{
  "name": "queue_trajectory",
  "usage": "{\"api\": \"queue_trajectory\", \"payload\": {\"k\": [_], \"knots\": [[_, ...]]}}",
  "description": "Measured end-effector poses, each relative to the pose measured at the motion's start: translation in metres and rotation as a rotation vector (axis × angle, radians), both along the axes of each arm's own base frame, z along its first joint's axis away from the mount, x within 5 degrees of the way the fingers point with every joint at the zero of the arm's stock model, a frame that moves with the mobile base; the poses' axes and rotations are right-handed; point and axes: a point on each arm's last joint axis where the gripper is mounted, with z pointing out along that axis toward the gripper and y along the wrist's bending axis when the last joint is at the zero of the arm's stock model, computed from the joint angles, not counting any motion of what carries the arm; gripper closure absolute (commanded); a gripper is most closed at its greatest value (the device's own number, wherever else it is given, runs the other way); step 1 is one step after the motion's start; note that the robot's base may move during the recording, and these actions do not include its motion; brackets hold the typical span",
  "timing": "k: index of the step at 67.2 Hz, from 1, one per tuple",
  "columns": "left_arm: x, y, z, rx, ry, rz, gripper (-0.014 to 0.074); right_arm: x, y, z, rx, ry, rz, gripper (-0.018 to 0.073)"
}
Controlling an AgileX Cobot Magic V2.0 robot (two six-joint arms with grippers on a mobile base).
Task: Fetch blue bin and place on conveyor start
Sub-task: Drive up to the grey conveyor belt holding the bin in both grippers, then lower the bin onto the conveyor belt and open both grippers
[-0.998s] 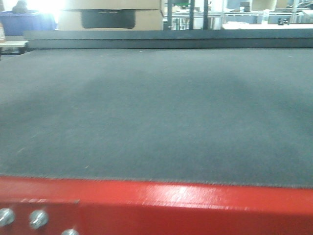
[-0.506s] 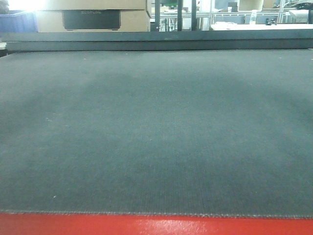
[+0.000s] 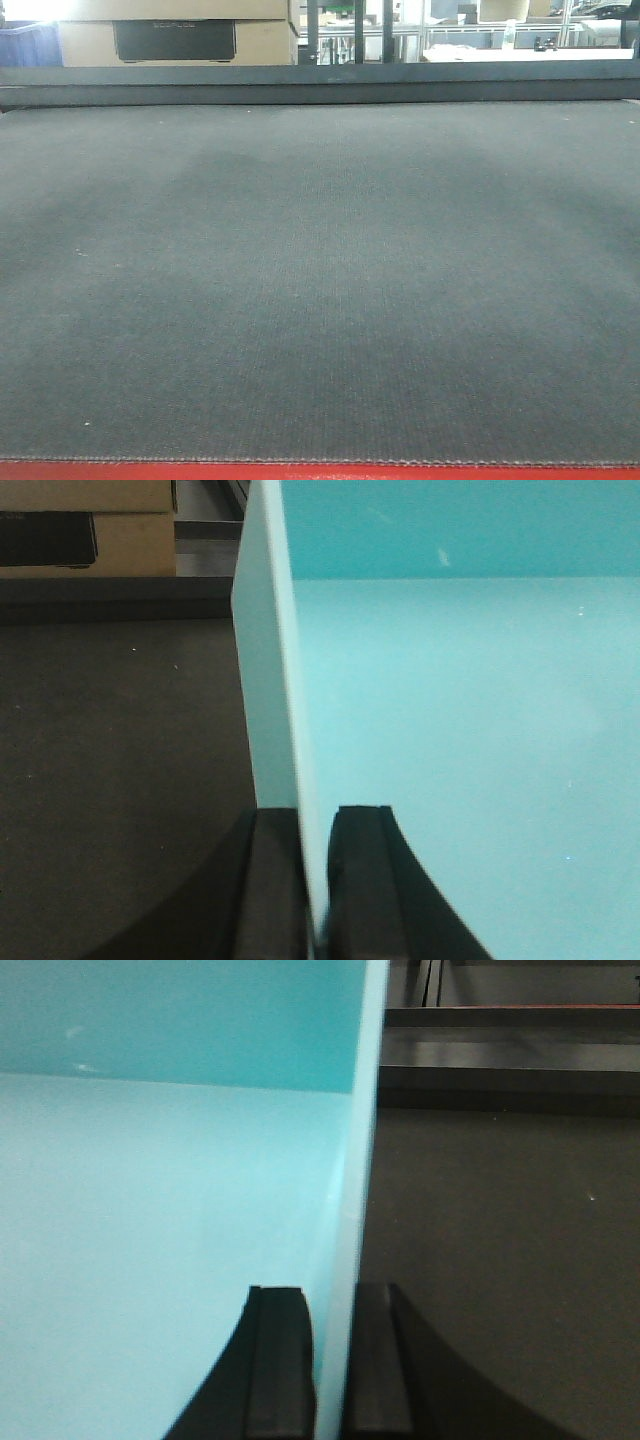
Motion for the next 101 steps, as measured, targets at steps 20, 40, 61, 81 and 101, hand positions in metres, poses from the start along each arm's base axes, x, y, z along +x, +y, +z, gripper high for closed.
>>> {"api": "queue_trajectory", "payload": {"k": [20, 40, 61, 81, 101], "knots": [[0.0, 0.0, 0.0, 0.0, 0.0, 0.0, 0.0707, 0.0, 0.0, 0.0, 0.0, 0.0, 0.0, 0.0703], [0.0, 0.0, 0.0, 0.0, 0.0, 0.0, 0.0707, 0.0, 0.0, 0.0, -0.002, -0.003, 0.001, 0.0703], [0.001, 0.001, -0.029, 0.074, 0.223, 0.002, 0.0707, -0.001, 0.004, -0.03, -0.002, 0.287, 0.024, 0.0703], [0.045, 0.0, -0.116, 0.135, 0.486, 0.039, 0.0707, 0.044, 0.011, -0.09, -0.024, 0.516, 0.027, 0.0703], [0.08, -0.002, -0.17, 0.157, 0.553, 0.063, 0.0707, 0.09, 0.019, -0.165, -0.037, 0.709, 0.026, 0.0511]]}}
